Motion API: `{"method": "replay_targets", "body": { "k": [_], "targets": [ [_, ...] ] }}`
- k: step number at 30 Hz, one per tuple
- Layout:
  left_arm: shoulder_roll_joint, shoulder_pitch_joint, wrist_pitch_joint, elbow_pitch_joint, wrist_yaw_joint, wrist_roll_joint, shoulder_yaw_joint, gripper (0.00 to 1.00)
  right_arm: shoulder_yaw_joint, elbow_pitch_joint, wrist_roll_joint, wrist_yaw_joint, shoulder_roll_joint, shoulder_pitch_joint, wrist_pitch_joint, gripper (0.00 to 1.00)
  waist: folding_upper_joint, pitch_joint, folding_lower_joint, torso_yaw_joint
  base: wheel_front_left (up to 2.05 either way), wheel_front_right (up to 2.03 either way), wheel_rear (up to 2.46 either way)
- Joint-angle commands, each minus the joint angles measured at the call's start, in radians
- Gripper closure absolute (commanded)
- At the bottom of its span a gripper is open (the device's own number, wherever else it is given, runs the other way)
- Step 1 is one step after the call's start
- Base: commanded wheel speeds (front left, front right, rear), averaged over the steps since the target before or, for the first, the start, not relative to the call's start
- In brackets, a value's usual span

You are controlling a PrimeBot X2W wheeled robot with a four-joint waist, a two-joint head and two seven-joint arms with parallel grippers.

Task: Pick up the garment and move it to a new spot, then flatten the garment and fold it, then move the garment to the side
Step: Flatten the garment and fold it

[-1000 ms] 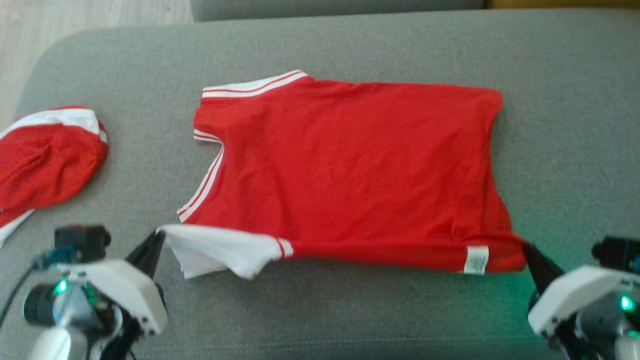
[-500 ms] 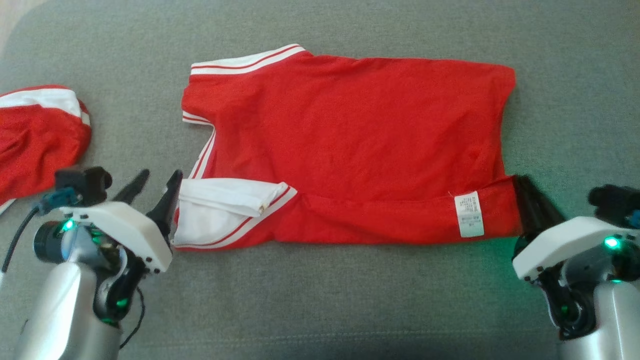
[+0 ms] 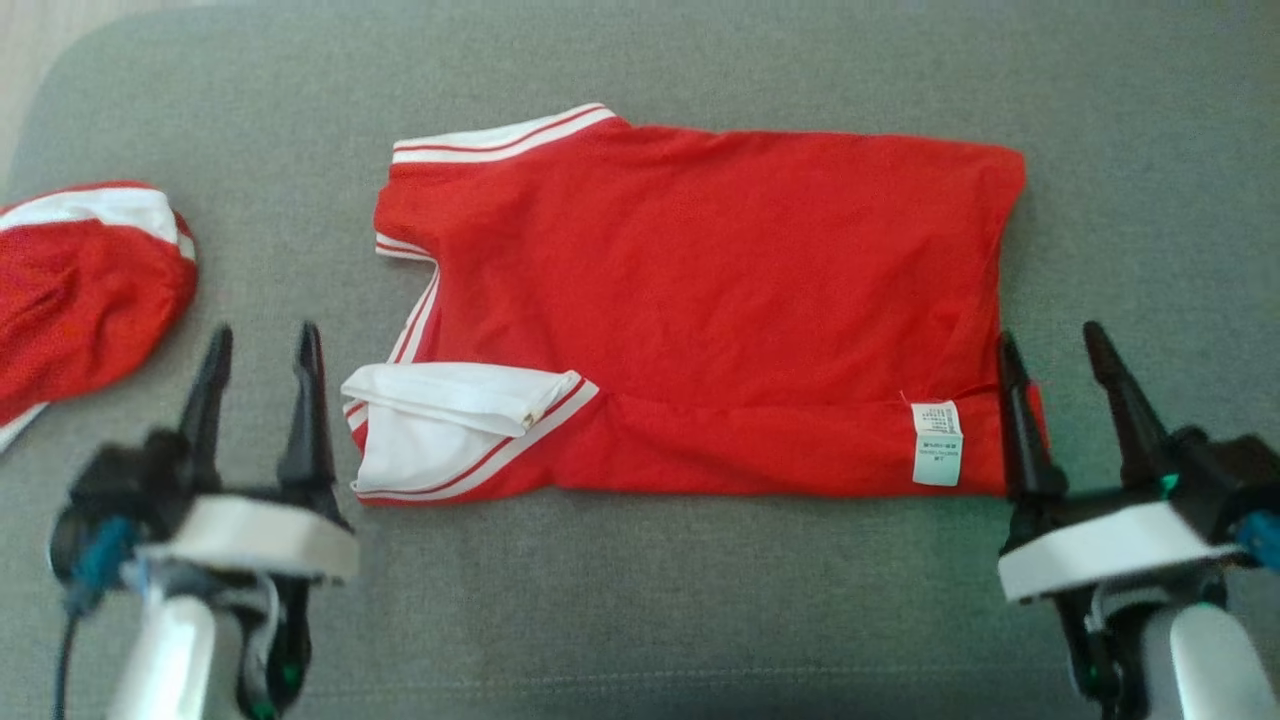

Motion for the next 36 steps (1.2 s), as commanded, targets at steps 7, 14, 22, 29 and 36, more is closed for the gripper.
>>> {"method": "replay_targets", "body": {
  "k": [7, 14, 22, 29, 36],
  "targets": [
    [-0.006, 0.115, -0.042, -0.073, 0.037, 0.035, 0.013, 0.0, 0.056, -0.061, 0.004, -0.001, -0.008, 0.076, -0.037, 0.0, 0.0, -0.053, 0.0, -0.003, 0.0, 0.0, 0.0],
    [-0.01, 0.158, -0.046, -0.072, 0.043, 0.033, 0.003, 0.0, 0.049, -0.059, 0.035, -0.001, -0.006, 0.108, -0.045, 0.0, 0.0, -0.07, 0.0, -0.002, 0.0, 0.0, 0.0],
    [-0.004, 0.154, -0.019, -0.063, 0.024, 0.016, -0.014, 0.0, 0.034, -0.042, 0.049, -0.001, -0.006, 0.105, -0.037, 0.0, 0.0, -0.073, 0.0, -0.004, 0.0, 0.0, 0.0],
    [0.001, 0.141, 0.085, 0.023, -0.029, -0.039, -0.047, 0.0, -0.011, 0.045, 0.047, -0.001, -0.006, 0.098, 0.065, 0.0, 0.0, -0.036, 0.0, -0.008, 0.0, 0.0, 0.0],
    [-0.001, 0.101, 0.175, 0.092, -0.063, -0.113, -0.041, 0.0, -0.04, 0.083, 0.068, -0.001, -0.006, 0.057, 0.197, 0.0, 0.0, 0.015, 0.0, -0.006, 0.0, 0.0, 0.0]
  ]
}}
